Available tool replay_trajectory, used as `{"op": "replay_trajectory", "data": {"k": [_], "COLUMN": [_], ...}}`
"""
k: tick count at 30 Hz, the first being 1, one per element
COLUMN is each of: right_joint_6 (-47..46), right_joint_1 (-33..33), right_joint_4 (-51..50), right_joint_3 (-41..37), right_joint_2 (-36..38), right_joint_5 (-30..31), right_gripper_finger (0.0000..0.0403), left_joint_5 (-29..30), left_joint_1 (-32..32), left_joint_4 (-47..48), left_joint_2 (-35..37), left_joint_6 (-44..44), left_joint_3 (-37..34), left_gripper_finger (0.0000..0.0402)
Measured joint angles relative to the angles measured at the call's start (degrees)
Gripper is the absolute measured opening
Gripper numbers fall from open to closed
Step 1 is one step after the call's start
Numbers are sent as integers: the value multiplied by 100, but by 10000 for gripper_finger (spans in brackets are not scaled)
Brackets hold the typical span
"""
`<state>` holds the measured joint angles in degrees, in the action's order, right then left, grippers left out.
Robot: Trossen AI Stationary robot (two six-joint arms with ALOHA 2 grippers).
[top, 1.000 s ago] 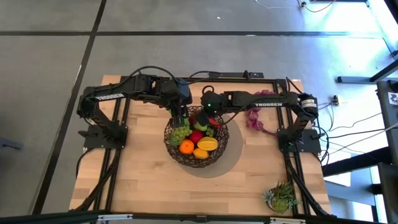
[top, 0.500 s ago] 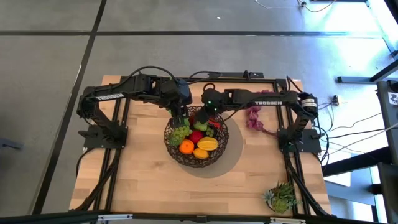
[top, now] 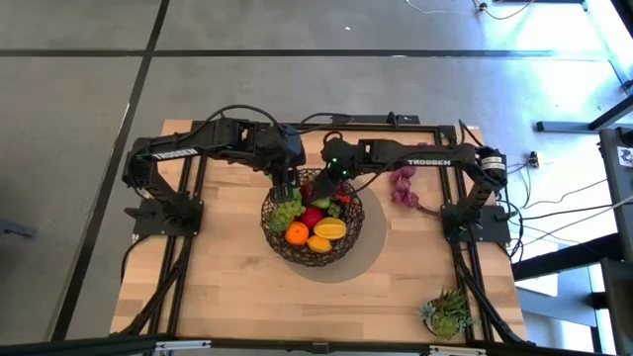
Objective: Build produce basket
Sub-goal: Put the purple garlic into the wire basket
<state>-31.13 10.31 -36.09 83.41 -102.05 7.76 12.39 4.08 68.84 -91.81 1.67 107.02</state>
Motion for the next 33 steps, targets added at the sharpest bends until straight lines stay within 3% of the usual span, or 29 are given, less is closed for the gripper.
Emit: {"op": "replay_trajectory", "data": {"k": [4,9,19,22,26,33], "right_joint_6": [33,-340,-1052,-986,-983,-1432], "right_joint_1": [11,6,-11,-37,-44,16], "right_joint_4": [-737,-2268,-5353,-5285,-5363,-4915], "right_joint_3": [349,727,772,475,-68,-1294], "right_joint_2": [325,899,1520,1630,1874,2569], "right_joint_5": [56,551,307,233,-309,-349], "right_gripper_finger": [156,155,155,155,155,155], "left_joint_5": [-1,0,-1,-1,-1,-7], "left_joint_1": [1,1,2,2,2,36], "left_joint_4": [14,35,13,10,-7,-107], "left_joint_2": [0,0,0,0,0,0], "left_joint_6": [161,276,416,420,433,576], "left_joint_3": [0,0,0,0,0,0], "left_gripper_finger": [112,112,112,112,112,112]}}
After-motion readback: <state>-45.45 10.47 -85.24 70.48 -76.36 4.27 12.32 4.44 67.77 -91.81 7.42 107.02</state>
